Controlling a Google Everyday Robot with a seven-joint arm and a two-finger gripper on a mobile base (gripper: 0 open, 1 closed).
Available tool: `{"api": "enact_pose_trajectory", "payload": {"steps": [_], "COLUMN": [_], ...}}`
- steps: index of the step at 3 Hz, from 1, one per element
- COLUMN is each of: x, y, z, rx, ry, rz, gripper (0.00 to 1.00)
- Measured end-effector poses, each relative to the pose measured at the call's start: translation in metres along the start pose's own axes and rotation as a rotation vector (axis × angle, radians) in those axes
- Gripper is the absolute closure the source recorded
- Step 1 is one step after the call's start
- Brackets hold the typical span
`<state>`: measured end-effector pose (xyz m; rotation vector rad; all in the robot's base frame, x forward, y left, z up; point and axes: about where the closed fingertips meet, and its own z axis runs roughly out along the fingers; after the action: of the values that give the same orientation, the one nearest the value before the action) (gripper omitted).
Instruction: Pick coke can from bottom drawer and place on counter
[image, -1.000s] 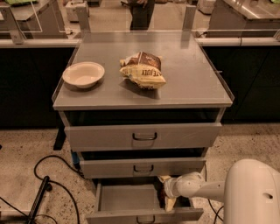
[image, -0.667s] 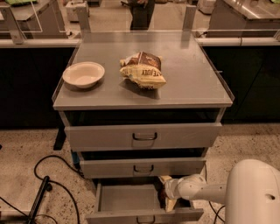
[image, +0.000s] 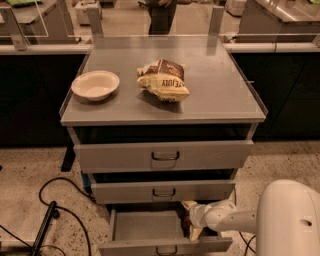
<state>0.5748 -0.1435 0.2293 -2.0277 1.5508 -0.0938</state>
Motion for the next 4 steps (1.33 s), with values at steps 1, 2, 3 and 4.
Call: {"api": "enact_pose_trajectory", "payload": {"steps": [1, 2, 3, 4], "x": [0.0, 0.002, 0.002, 0.014], "y": [0.0, 0.0, 0.0, 0.006], "z": [0.0, -0.004, -0.004, -0.019], "rx": [0.0, 0.027, 0.027, 0.031], "ry": [0.0, -0.002, -0.002, 0.013], "rz": [0.0, -0.011, -0.011, -0.053], "gripper": [0.0, 0.0, 0.0, 0.0]}}
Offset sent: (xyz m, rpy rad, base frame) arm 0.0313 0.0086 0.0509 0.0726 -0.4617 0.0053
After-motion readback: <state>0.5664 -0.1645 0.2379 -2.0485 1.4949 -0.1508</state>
